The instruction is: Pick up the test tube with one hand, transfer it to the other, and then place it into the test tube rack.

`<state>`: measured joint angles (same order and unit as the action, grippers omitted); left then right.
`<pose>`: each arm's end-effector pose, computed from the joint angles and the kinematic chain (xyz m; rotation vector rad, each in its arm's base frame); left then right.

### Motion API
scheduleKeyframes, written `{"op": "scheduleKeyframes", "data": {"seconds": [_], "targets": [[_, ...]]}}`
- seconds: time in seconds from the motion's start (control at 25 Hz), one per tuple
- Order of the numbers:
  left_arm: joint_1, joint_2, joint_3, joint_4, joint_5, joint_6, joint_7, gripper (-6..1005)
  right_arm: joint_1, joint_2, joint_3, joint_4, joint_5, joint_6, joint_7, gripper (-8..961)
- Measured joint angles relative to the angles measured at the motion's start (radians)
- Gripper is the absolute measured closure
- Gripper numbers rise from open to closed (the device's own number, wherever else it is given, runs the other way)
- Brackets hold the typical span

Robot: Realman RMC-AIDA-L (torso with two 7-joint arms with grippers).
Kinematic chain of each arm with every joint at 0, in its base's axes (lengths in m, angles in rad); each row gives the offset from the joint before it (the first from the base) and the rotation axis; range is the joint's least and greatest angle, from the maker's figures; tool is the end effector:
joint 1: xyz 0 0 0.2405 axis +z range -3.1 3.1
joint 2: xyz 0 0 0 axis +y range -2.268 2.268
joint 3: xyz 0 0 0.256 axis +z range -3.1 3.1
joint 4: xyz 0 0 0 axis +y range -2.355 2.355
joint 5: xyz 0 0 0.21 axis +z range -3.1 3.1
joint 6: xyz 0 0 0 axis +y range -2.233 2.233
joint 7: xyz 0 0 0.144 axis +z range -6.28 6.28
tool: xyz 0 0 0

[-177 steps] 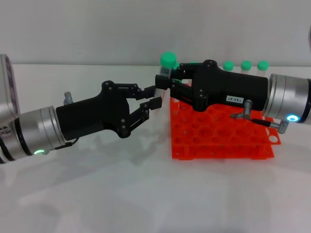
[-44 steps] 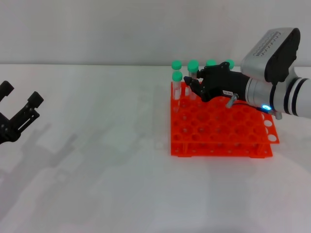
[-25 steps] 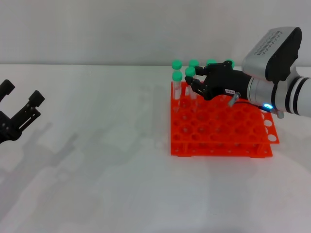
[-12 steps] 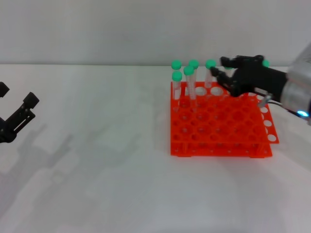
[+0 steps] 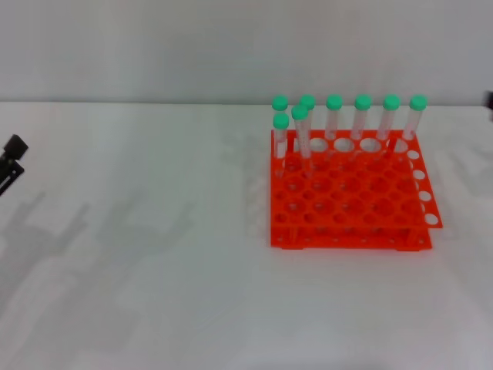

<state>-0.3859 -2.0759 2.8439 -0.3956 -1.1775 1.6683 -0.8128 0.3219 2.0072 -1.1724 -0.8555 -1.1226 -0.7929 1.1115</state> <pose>-0.3545 0.2728 0.0736 -1.7201 -0.4991 -0.9858 0.2852 0.3894 0.0758 -1.9510 0.4787 0.6262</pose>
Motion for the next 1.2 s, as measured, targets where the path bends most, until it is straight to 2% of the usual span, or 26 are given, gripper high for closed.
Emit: {"op": "scheduleKeyframes", "data": {"seconds": [0.08,0.16,0.32,0.44,0.52,0.72,0.84,1.04,1.2], "targets": [[-0.004,0.0,0.0,0.002,-0.021,-0.019,0.0,129,-0.011,0.001,0.106,0.07,0.021,-0.063,-0.051,628],[-0.008,0.001,0.0,0.004,-0.048,-0.038,0.003,129,-0.012,0.0,0.2,0.15,0.054,-0.134,-0.119,581],[-0.022,0.0,0.0,0.01,-0.104,-0.089,0.005,129,-0.009,0.0,0.398,0.35,0.145,-0.371,-0.369,486],[-0.027,-0.002,0.0,0.012,-0.127,-0.1,0.0,129,-0.015,0.0,0.504,0.457,0.198,-0.513,-0.525,352],[-0.027,-0.005,0.0,0.025,-0.161,-0.103,0.0,129,-0.021,-0.001,0.561,0.483,0.207,-0.541,-0.558,263],[-0.021,-0.006,0.0,0.081,-0.246,-0.115,0.008,129,-0.045,-0.004,0.635,0.487,0.208,-0.542,-0.565,89],[-0.02,-0.006,0.0,0.127,-0.284,-0.136,0.043,127,-0.064,-0.005,0.672,0.487,0.209,-0.537,-0.576,91],[-0.022,-0.006,0.0,0.282,-0.313,-0.147,0.255,124,-0.071,-0.006,0.688,0.49,0.208,-0.521,-0.627,93],[-0.031,-0.005,0.0,0.33,-0.322,-0.143,0.302,124,-0.074,-0.005,0.689,0.498,0.203,-0.516,-0.642,94]]}}
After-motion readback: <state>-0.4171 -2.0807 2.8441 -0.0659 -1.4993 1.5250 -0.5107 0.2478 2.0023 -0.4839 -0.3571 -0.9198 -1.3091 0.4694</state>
